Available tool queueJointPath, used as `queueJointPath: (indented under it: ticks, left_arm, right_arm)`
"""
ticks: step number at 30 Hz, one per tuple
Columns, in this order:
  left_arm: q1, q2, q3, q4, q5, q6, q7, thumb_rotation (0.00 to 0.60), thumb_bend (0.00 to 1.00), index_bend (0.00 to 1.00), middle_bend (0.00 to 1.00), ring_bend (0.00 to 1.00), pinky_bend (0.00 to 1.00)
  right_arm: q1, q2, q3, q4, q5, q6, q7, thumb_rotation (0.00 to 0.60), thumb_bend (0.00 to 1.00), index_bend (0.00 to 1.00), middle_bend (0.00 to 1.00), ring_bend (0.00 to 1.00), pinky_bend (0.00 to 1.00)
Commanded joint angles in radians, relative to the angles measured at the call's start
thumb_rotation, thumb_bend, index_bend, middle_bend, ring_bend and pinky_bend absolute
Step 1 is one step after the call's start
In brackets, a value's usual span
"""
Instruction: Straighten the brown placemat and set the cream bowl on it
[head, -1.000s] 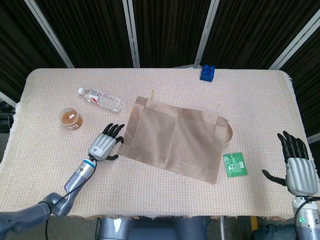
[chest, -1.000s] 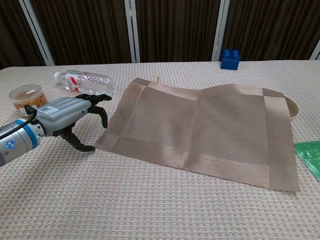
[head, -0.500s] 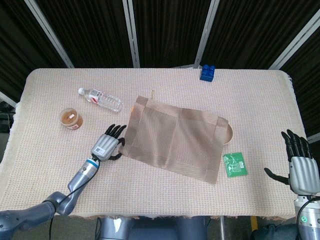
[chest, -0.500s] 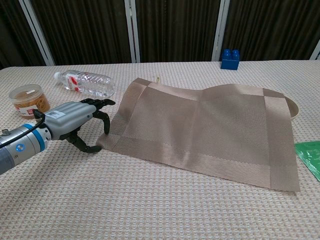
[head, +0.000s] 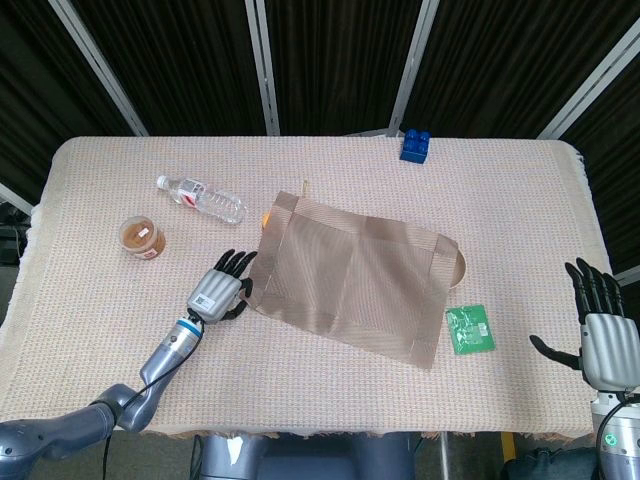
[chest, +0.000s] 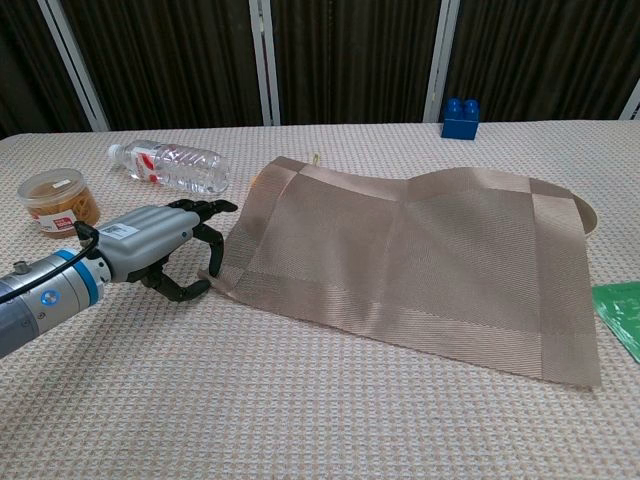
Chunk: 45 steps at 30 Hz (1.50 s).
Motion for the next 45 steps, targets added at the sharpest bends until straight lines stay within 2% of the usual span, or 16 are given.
queueJointPath:
  ticks: [1,5,15,22,25,29,33,39,42,45]
  left_arm:
    - [-0.003,-0.004,-0.001,0.003,-0.004,-0.001,0.007,0.6,0.43,0.53,0.0,0.0,0.0]
    - [-0.004,-0.008,-0.001,0.004,-0.012,-0.003,0.011,0.6,0.44,0.54,0.0,0.0,0.0]
    - [-0.005,-0.015,-0.001,-0.014,-0.028,-0.003,0.022,0.6,0.49,0.66,0.0,0.0,0.0]
    - [-0.003,0.006,0.006,-0.069,-0.025,0.008,0.038,0.6,0.5,0.68,0.0,0.0,0.0]
    - [0.006,0.042,0.019,-0.143,-0.02,0.015,0.061,0.6,0.5,0.68,0.0,0.0,0.0]
    - [0.026,0.129,0.04,-0.298,-0.041,0.001,0.135,0.6,0.5,0.69,0.0,0.0,0.0]
    - [0.065,0.264,0.07,-0.544,-0.117,-0.011,0.294,0.6,0.5,0.7,0.0,0.0,0.0]
    - [0.123,0.41,0.134,-0.823,-0.221,0.033,0.508,0.6,0.5,0.7,0.0,0.0,0.0]
    - [0.146,0.454,0.166,-0.904,-0.248,0.06,0.566,0.6,0.5,0.71,0.0,0.0,0.0]
    - [0.17,0.483,0.195,-0.963,-0.252,0.072,0.548,0.6,0.5,0.72,0.0,0.0,0.0]
  right_arm:
    - [-0.001,0.001,0.001,-0.001,0.0,0.0,0.002,0.6,0.0,0.0,0.0,0.0,0.0]
    - [-0.004,0.003,0.003,-0.002,-0.001,0.0,0.006,0.6,0.0,0.0,0.0,0.0,0.0]
    - [-0.009,0.009,0.008,-0.006,-0.009,0.002,0.02,0.6,0.0,0.0,0.0,0.0,0.0]
    - [-0.013,0.013,0.01,-0.008,-0.014,0.005,0.029,0.6,0.0,0.0,0.0,0.0,0.0]
    - [-0.015,0.016,0.01,-0.01,-0.016,0.006,0.031,0.6,0.0,0.0,0.0,0.0,0.0]
    - [-0.018,0.017,0.01,-0.011,-0.019,0.007,0.032,0.6,0.0,0.0,0.0,0.0,0.0]
    - [-0.021,0.02,0.009,-0.015,-0.025,0.011,0.035,0.6,0.0,0.0,0.0,0.0,0.0]
    - [-0.028,0.027,0.008,-0.027,-0.044,0.026,0.039,0.6,0.0,0.0,0.0,0.0,0.0]
    - [-0.031,0.029,0.006,-0.032,-0.054,0.031,0.04,0.6,0.0,0.0,0.0,0.0,0.0]
    - [-0.034,0.032,0.005,-0.036,-0.061,0.035,0.042,0.6,0.0,0.0,0.0,0.0,0.0]
